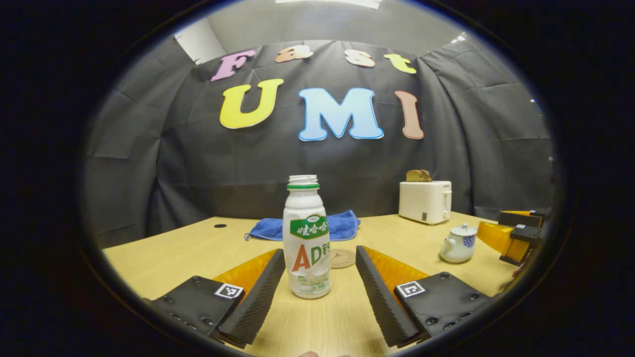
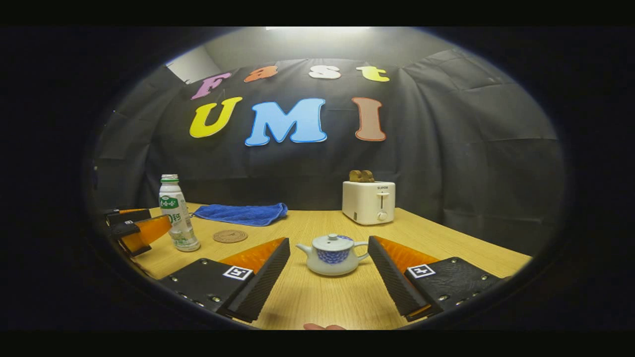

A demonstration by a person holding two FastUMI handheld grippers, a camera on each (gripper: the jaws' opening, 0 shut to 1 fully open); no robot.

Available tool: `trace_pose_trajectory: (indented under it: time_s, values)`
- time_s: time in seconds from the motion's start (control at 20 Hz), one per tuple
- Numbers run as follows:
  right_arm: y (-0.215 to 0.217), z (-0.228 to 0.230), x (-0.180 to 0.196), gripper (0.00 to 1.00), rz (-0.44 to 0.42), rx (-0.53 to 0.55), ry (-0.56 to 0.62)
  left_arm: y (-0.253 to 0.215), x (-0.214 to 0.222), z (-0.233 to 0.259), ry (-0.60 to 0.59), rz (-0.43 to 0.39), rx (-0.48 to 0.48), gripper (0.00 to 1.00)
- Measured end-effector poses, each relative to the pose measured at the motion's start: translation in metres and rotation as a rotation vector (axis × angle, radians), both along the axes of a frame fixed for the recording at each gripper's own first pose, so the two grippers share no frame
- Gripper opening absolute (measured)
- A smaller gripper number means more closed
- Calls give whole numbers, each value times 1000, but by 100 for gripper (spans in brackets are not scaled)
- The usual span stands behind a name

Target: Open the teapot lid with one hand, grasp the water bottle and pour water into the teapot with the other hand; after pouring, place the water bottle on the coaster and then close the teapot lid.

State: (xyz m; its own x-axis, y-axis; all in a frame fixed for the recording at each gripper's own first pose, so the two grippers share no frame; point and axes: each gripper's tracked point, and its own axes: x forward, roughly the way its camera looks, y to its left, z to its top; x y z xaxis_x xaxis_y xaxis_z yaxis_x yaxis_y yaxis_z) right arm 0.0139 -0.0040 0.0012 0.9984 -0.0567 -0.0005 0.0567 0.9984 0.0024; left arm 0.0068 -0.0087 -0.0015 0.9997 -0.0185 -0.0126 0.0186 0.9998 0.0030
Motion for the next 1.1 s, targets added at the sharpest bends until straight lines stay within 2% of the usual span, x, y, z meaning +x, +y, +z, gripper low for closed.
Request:
trace_pose_trajectory:
  time_s: [0.2,0.4,0.6,0.85,0.95,1.0,1.1]
  values:
    - [4,0,18,98,9,0,0,-3,6,3,-15,-25,-5,99]
    - [-3,0,39,98,-17,1,3,-1,14,1,-12,-23,-3,99]
    - [-12,-8,60,98,-30,10,65,4,17,0,-1,-17,-1,99]
    - [-17,-9,77,90,-24,18,79,4,20,0,0,-21,1,99]
    - [-19,-11,79,76,-28,29,92,7,22,-1,0,-16,0,99]
    - [-21,-12,79,56,-32,33,101,8,22,-1,3,-17,0,99]
    - [-22,-13,81,39,-32,18,105,7,24,-2,4,-20,3,99]
